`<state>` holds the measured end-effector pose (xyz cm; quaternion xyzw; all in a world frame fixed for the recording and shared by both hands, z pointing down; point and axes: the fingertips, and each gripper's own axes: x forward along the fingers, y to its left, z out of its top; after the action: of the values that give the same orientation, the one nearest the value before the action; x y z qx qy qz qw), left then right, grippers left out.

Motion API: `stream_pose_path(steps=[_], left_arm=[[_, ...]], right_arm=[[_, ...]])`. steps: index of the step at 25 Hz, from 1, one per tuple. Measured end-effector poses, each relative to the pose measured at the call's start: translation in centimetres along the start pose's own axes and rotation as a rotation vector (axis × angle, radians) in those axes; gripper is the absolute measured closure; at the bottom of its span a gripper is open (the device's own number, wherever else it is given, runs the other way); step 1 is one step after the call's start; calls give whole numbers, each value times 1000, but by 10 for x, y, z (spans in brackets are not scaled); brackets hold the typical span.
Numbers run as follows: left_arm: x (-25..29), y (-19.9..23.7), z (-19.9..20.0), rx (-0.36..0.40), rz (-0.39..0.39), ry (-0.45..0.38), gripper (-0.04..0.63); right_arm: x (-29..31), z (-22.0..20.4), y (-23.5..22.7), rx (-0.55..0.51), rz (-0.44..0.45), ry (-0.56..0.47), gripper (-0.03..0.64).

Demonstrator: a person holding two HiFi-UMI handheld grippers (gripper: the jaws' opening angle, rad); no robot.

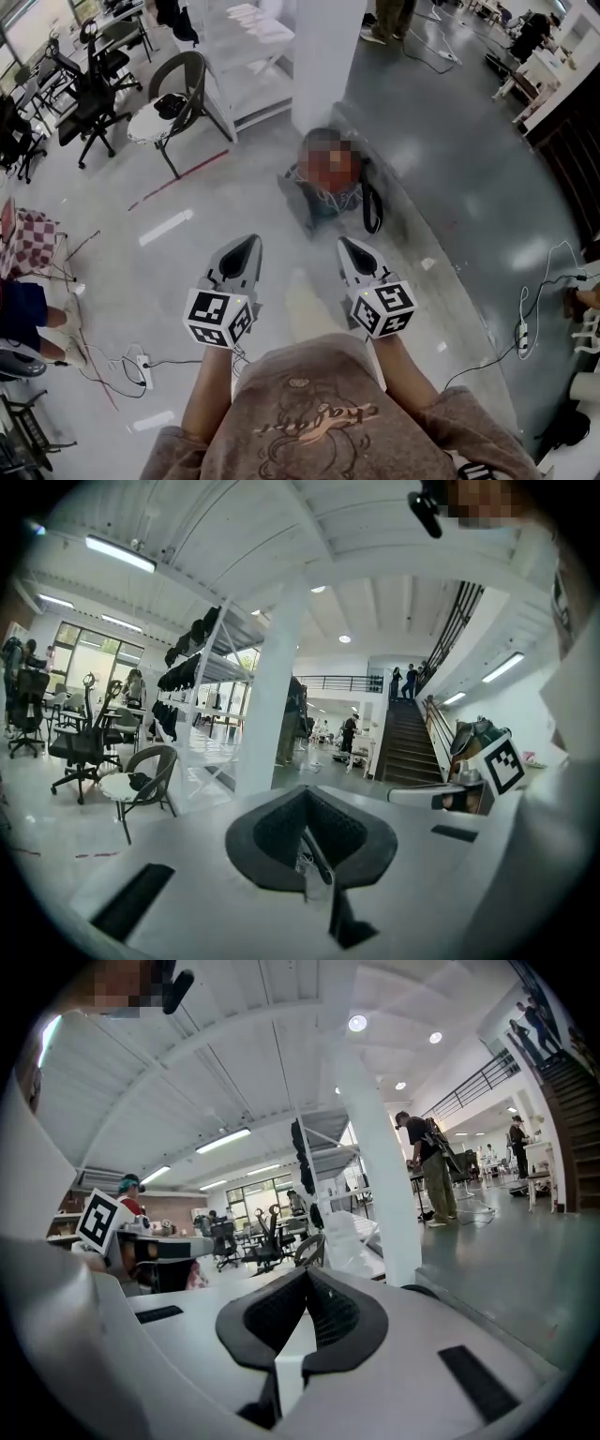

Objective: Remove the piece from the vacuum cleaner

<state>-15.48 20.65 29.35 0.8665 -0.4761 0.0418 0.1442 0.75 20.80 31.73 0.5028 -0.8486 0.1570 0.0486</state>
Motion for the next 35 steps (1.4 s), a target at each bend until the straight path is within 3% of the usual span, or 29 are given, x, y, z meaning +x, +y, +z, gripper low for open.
stream_pose_path(steps=[13,21,27,35], left_arm=[[146,71,71,2,1,13,594],[207,100,99,-1,-16,-2,594],[244,117,116,2,-83,-12,594],[277,127,123,24,-232,29,594]], right_arm=[[138,66,-84,-8,32,19,617],[192,88,-120,-13,26,37,617],[219,100,-131,-7,-15,24,617],[238,114,-132,24,-122,-31,617]])
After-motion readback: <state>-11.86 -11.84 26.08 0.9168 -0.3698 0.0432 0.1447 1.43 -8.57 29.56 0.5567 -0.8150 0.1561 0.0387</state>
